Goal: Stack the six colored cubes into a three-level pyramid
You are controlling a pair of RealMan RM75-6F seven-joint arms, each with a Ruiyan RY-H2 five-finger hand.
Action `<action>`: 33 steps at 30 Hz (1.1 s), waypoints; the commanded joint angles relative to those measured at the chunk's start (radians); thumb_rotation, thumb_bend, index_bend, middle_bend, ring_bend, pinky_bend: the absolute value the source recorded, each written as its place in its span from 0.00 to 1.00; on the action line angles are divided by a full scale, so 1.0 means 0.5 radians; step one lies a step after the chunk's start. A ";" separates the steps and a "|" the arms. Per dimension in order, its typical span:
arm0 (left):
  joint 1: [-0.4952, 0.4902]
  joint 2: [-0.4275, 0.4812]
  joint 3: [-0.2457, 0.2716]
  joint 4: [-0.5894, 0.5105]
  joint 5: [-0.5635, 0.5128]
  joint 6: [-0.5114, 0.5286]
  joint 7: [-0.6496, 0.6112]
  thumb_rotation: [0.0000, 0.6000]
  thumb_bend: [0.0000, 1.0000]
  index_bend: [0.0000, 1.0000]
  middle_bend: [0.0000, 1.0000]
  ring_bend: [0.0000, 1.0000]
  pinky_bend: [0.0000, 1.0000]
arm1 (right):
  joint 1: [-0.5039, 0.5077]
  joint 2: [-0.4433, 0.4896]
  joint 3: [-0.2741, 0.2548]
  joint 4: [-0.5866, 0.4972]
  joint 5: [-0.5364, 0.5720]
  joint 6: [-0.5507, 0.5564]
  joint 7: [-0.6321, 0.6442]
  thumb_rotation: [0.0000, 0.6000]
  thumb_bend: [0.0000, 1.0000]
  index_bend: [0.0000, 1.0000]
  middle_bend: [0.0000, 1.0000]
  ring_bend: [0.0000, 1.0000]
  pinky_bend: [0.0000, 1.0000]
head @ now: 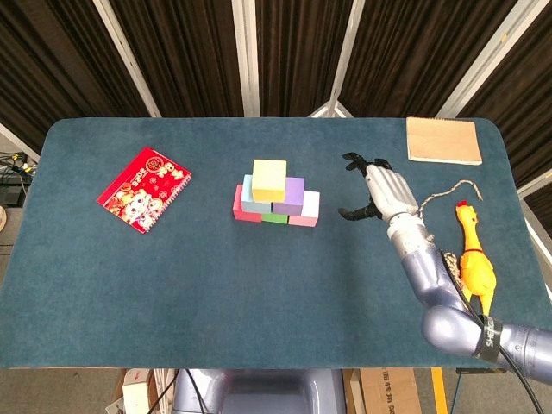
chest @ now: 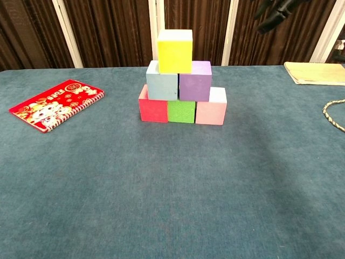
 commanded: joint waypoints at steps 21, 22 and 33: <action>0.066 0.015 -0.029 -0.023 0.078 0.189 -0.163 1.00 0.32 0.16 0.07 0.00 0.00 | -0.198 -0.530 -0.466 0.128 -0.177 0.312 -0.354 1.00 0.25 0.21 0.24 0.18 0.00; 0.066 0.013 -0.030 -0.022 0.078 0.192 -0.157 1.00 0.32 0.16 0.07 0.00 0.00 | -0.197 -0.557 -0.465 0.150 -0.185 0.311 -0.357 1.00 0.25 0.21 0.24 0.18 0.00; 0.071 0.022 -0.034 -0.037 0.055 0.177 -0.143 1.00 0.32 0.16 0.07 0.00 0.00 | -0.163 -0.776 -0.413 0.407 -0.107 0.289 -0.442 1.00 0.25 0.21 0.24 0.18 0.00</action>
